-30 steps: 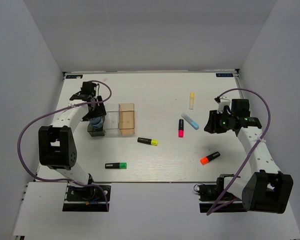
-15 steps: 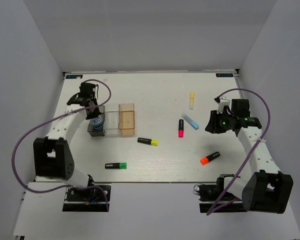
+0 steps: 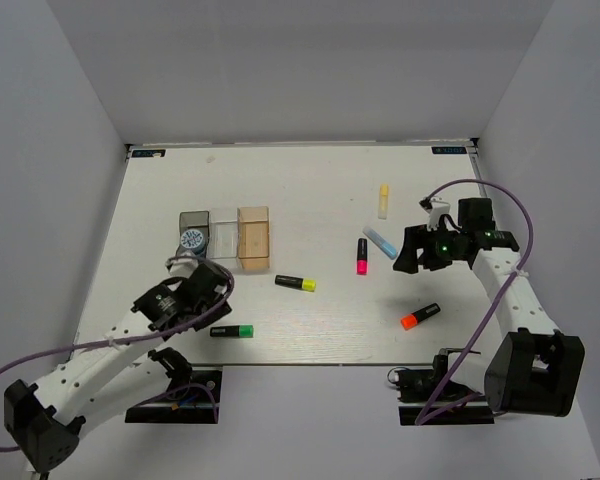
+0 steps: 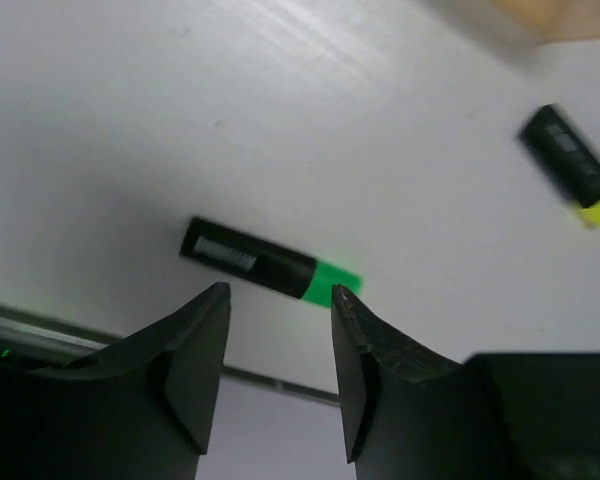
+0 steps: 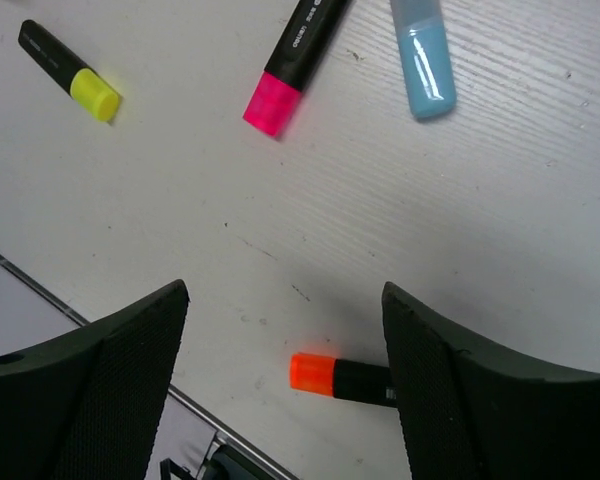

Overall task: Sort the stationery into containers
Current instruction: Move the stationery to the corner of the board.

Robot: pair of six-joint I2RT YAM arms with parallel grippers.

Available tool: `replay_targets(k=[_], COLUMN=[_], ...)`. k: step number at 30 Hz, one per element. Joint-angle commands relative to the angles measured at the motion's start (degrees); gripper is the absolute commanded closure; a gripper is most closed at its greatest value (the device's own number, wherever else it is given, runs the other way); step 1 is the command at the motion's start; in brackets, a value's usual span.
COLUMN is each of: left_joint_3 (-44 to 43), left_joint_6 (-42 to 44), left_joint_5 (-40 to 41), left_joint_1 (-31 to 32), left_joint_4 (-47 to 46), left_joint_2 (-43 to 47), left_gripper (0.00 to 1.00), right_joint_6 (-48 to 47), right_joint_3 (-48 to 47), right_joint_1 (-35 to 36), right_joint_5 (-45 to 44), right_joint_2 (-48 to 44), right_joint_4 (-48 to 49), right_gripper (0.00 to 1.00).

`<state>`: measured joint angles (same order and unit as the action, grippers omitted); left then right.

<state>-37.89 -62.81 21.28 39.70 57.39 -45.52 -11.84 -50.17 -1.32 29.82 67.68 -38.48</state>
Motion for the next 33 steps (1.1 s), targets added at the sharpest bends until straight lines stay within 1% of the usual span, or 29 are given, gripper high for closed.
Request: replay_targets(k=[1, 2, 3, 4, 5, 6, 8, 10, 11, 13, 14, 15, 16, 19, 20, 21, 23, 25, 26, 27, 28, 30, 31, 33], left_joint_3=[-0.6, -1.7, -4.4, -7.7, -8.9, -10.8, -9.8, -7.9, -4.8, -2.8, 0.1, 0.7, 1.8, 3.2, 3.2, 3.3, 3.4, 3.0, 2.5, 0.5, -0.3, -3.3, -3.9, -3.9], left_joint_6=[-26.5, -31.6, -33.9, -35.9, -36.9, -41.0, -43.1, -47.4, -48.5, -52.1, -52.3, -54.2, -54.1, -55.6, -56.5, -56.7, -57.2, -58.1, -58.7, -58.9, -59.5, -61.3, -61.6, -64.0], left_joint_5=[7.6, 7.8, 8.5, 8.6, 8.5, 8.4, 8.2, 6.9, 5.5, 3.6, 3.2, 2.7, 2.5, 4.6, 5.5, 6.2, 6.8, 7.3, 8.8, 9.1, 9.7, 12.6, 13.3, 15.5], left_joint_1=[6.0, 7.6, 8.8, 9.2, 10.3, 10.7, 11.4, 12.2, 12.3, 12.4, 12.4, 12.4, 12.4, 12.8, 12.9, 12.9, 13.3, 15.4, 17.3, 17.9, 20.2, 21.2, 21.4, 21.4], left_joint_4=[9.0, 9.7, 13.9, 16.1, 20.4, 20.7, 17.3, 15.0, 11.6, 8.6, 5.8, 4.4, 3.2, 0.4, 0.7, -0.4, -0.5, -0.8, 0.4, 1.2, 3.3, 6.1, 8.5, 10.2], left_joint_2=[-4.6, -6.8, -9.0, -15.6, -17.6, -19.1, -22.1, -22.2, -22.4, -22.8, -23.2, -23.6, -24.0, -25.3, -25.9, -26.2, -25.9, -24.2, -23.7, -22.5, -22.2, -22.2, -22.5, -23.1], left_gripper=[0.44, 0.44, 0.42, 0.42, 0.42, 0.40, 0.40, 0.40, 0.40, 0.40, 0.40, 0.40, 0.40, 0.40, 0.37, 0.37, 0.37, 0.37, 0.37, 0.37, 0.37, 0.36, 0.34, 0.33], right_joint_6=[-0.7, -0.4, -0.2, -0.1, -0.2, -0.1, -0.5, -0.6, -0.5, -0.8, -0.8, -0.9, -0.9, -1.2, -1.3, -1.3, -1.3, -1.3, -1.6, -1.4, -1.5, -1.5, -1.3, -1.3], right_joint_3=[-2.3, -2.3, -2.3, -2.3, -2.5, -2.3, -2.3, -2.2, -2.0, -1.9, -2.0, -1.9, -1.9, -1.8, -1.7, -1.7, -1.5, -1.4, -1.4, -1.3, -1.4, -1.4, -1.5, -1.5], right_joint_1=[1.2, 1.1, 2.9, 3.3, 3.5, 3.9, 4.5, 4.7, 4.7, 4.9, 4.9, 4.9, 4.9, 4.9, 4.8, 4.9, 4.8, 4.8, 4.8, 4.8, 4.8, 4.8, 4.8, 4.8], right_joint_5=[3.0, 2.5, 1.7, 1.5, 0.9, 0.7, 0.3, -0.7, -0.7, -1.3, -1.3, -1.3, -1.3, -0.9, -0.8, -0.8, -0.7, -1.0, -0.9, -0.8, -0.8, -0.8, -0.6, -0.6], right_joint_2=[0.0, 0.1, 0.3, 0.3, 0.4, 0.9, 1.1, 0.8, 0.6, 0.3, 0.1, 0.3, 0.0, -0.3, -0.3, -0.4, -0.6, -0.6, -0.8, -0.8, -0.9, -0.6, -0.4, -0.4], right_joint_4=[-0.5, 0.2, 0.6, 1.0, 1.0, 0.6, 0.8, 0.8, 0.9, 1.3, 1.3, 1.3, 1.3, 1.1, 1.0, 1.0, 0.9, 0.9, 0.9, 1.0, 1.0, 1.0, 0.9, 0.7], right_gripper=[0.21, 0.25, 0.29, 0.32, 0.37, 0.38, 0.38, 0.38, 0.38, 0.38, 0.38, 0.38, 0.38, 0.38, 0.38, 0.38, 0.38, 0.38, 0.38, 0.38, 0.38, 0.38, 0.38, 0.38])
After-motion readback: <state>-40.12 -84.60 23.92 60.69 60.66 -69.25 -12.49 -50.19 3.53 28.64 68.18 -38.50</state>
